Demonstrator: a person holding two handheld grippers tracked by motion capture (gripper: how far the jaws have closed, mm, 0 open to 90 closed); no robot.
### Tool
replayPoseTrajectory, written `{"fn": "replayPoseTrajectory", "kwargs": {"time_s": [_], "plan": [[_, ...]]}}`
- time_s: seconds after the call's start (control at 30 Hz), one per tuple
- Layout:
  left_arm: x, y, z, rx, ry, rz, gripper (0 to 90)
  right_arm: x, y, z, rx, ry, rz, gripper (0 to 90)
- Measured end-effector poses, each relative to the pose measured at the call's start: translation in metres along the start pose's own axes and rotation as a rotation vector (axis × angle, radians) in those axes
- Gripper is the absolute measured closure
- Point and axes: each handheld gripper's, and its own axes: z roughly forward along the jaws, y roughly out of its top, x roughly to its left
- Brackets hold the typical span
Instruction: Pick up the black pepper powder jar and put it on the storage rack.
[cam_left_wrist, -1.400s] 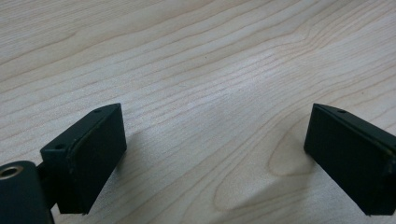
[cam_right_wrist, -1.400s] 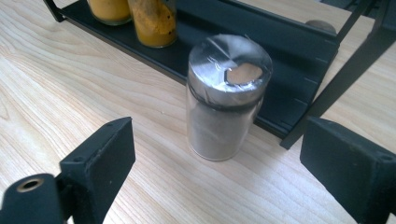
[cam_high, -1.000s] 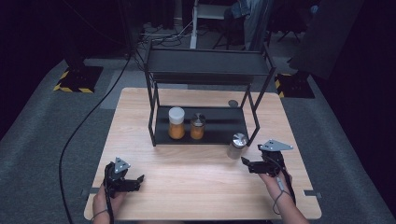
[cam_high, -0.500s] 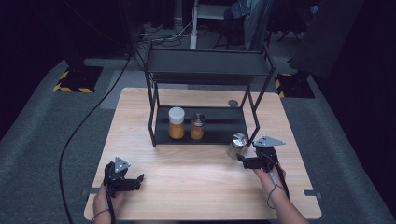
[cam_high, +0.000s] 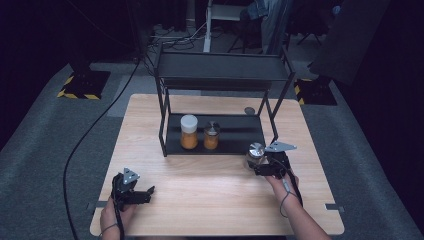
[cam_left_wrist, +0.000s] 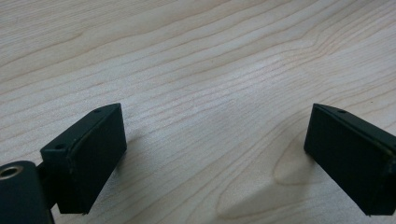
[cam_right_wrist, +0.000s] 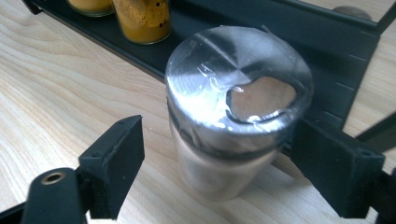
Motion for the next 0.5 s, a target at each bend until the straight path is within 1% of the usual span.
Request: {"fn": "replayPoseTrajectory", "kwargs": {"time_s": [0.23,0.4,0.5], "plan": [[0.0,0.0,0.0,-0.001,0.001,0.0,5.8,-0.001,0.005,0.011,0.014,-0.005,0.002,20.5],[0.0,0.0,0.0,-0.001,0.001,-0.001,5.8,-0.005,0.006,0.016,0.017,0.007,0.019,25.4],[0.0,0.0,0.0,0.0,0.002,-0.001,5.8,-0.007,0.006,0.017,0.02,0.009,0.02,27.8]]}}
